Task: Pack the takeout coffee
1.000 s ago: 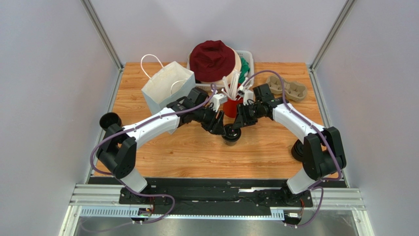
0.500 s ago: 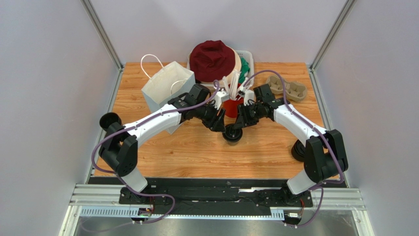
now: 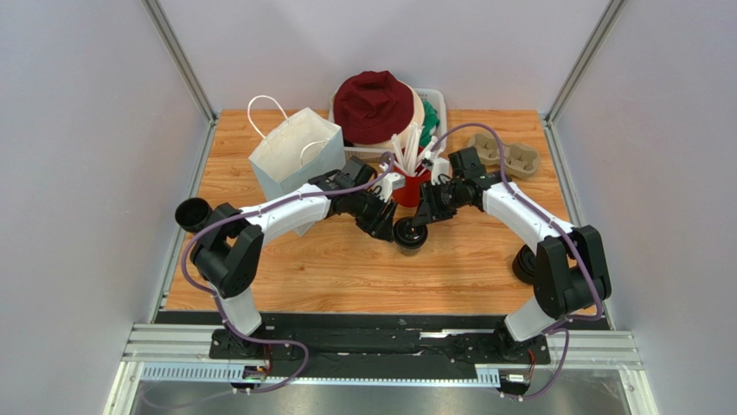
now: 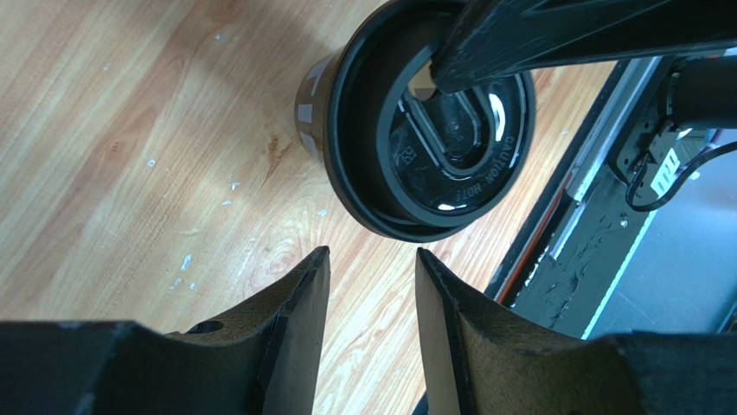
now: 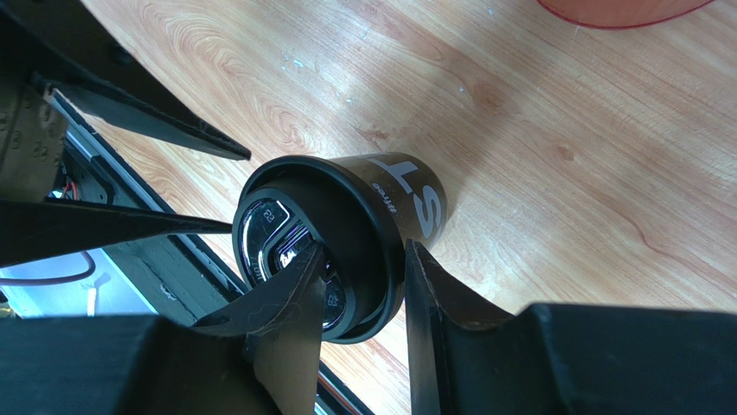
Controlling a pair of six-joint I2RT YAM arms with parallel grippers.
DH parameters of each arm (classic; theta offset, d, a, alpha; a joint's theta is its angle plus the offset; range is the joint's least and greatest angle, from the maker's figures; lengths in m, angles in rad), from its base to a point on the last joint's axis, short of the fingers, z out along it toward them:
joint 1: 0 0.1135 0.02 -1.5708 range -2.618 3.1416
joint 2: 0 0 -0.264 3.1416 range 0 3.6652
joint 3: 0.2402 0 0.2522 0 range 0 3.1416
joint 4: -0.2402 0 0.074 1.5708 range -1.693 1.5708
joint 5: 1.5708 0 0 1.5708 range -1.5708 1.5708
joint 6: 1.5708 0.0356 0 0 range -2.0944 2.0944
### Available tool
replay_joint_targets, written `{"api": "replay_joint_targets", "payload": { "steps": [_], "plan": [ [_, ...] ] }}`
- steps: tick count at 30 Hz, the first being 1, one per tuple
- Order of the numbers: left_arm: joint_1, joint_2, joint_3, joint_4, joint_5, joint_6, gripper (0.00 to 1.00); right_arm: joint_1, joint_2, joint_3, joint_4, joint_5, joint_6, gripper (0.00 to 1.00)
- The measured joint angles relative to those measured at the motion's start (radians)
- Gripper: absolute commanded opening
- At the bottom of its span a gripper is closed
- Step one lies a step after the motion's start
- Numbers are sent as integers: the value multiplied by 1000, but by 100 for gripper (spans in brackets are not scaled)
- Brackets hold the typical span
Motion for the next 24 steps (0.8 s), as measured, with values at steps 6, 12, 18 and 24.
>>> {"api": "replay_joint_targets", "payload": {
  "steps": [6, 12, 18, 24],
  "plan": [
    [14, 28, 6, 0, 10, -2, 49, 0, 1, 0, 1, -3, 0, 34],
    [50, 30, 6, 23, 66, -25, 48, -5, 5, 0, 5, -8, 0, 33],
    [82, 30, 6, 72, 113, -56, 47, -6, 6, 0, 5, -10, 0, 33],
    [82, 40, 6, 93, 135, -77, 47, -7, 6, 0, 5, -10, 0, 33]
  ]
}}
